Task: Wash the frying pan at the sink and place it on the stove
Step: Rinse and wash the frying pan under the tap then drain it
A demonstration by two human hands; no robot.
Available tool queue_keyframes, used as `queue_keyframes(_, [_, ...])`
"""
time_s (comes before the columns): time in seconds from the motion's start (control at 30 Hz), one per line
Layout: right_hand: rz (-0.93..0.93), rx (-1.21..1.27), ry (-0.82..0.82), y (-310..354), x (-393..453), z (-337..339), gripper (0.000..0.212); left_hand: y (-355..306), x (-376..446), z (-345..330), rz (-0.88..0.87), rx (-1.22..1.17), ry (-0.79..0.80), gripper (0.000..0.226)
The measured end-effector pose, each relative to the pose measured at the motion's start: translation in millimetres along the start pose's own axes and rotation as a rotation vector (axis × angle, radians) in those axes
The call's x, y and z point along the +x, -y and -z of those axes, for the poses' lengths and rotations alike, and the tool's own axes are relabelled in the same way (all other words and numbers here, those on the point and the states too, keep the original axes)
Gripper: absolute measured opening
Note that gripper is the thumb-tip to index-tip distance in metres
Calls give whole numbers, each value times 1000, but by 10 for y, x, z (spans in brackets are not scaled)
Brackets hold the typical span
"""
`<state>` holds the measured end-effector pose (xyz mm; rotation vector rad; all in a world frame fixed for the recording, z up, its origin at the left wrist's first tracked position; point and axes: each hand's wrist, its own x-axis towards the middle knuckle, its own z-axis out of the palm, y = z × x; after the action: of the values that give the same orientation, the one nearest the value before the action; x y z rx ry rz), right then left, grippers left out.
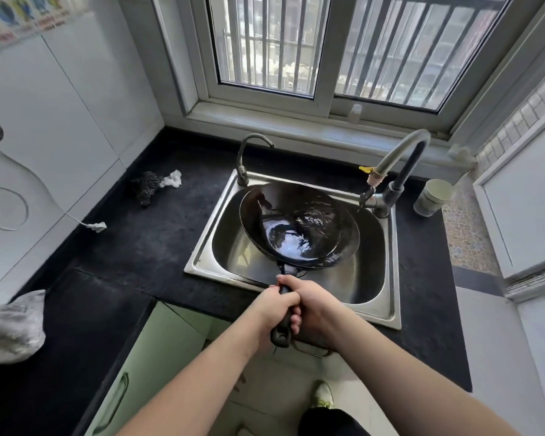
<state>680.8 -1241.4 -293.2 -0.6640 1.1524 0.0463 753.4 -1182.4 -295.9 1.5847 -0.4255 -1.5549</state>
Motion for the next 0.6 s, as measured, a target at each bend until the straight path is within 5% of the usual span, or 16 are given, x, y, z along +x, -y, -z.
queue_keyframes(0.33, [110,-89,-150,-16,-58,116,38,37,-121,-104,97,-342,237,23])
queue_keyframes(0.6, [251,-215,-83,-358,50,293,29,477,-127,-202,-51,-138,116,15])
